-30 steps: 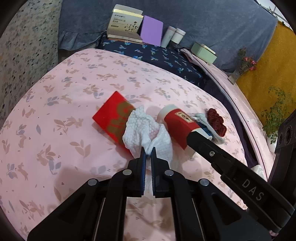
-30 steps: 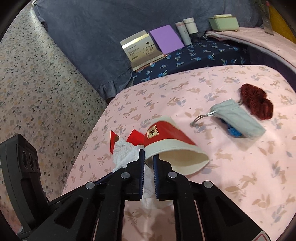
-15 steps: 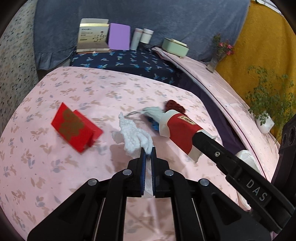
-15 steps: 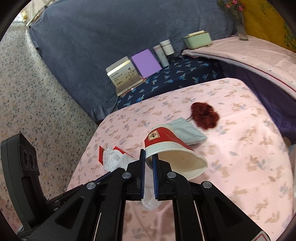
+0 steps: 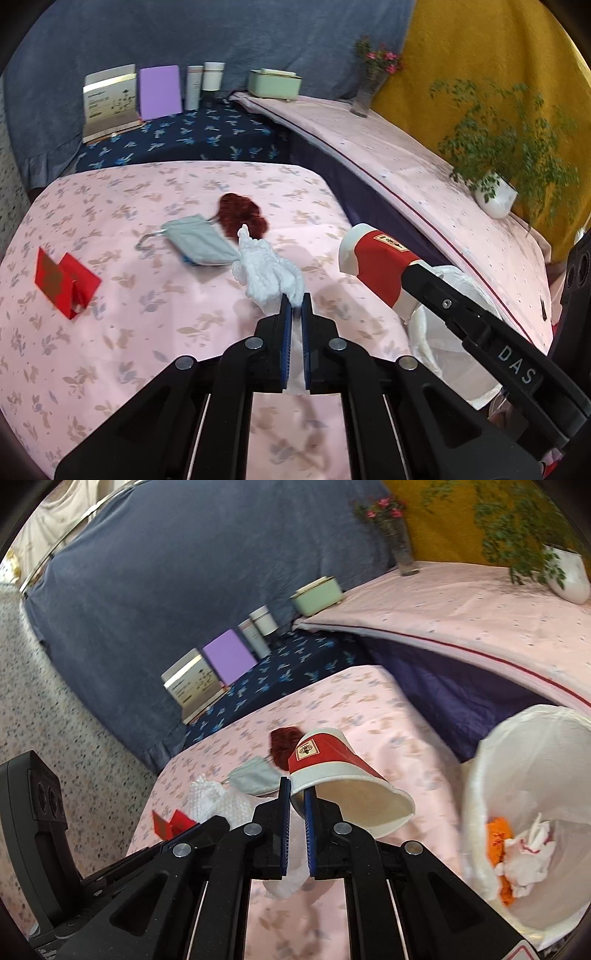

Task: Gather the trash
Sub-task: 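Carry the tissue and cup over the white bin and open both tools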

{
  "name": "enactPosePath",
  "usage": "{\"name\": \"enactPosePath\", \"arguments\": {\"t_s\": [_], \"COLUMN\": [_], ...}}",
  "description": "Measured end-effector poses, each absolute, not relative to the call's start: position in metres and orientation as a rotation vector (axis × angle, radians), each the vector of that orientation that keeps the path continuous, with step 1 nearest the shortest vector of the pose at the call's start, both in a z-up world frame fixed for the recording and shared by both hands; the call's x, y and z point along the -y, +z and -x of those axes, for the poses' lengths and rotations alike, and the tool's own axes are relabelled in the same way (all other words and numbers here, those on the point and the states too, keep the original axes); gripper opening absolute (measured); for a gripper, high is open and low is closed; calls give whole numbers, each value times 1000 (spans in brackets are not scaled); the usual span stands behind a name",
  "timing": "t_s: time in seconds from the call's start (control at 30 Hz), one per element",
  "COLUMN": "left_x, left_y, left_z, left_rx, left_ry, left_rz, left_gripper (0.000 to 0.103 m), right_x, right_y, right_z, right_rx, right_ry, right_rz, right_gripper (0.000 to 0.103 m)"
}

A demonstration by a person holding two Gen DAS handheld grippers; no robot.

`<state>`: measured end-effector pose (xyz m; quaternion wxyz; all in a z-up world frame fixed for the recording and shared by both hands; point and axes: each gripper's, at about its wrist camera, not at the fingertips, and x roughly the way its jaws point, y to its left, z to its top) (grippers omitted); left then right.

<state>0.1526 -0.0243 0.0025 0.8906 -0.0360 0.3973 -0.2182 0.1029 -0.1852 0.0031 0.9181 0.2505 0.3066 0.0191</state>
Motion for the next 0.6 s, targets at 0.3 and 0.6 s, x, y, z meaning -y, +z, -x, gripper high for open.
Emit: {"name": "enactPosePath", "arguments": {"t_s": [0.3,0.6], "left_x": [92,143], "left_y": [5,1], "left_z": [-135,-120], "left_rx": [-823,-830], "left_ry": [-544,-612], "left_rz": [-11,-69], "left_gripper": [5,5], "right_x": [249,299], "right_y": [-4,-14], "right_z": [-68,-36], "right_rx": [-600,-582], "right_ry": [-70,-160], "right_rz": [-571,-614], "right_gripper": [8,8]}}
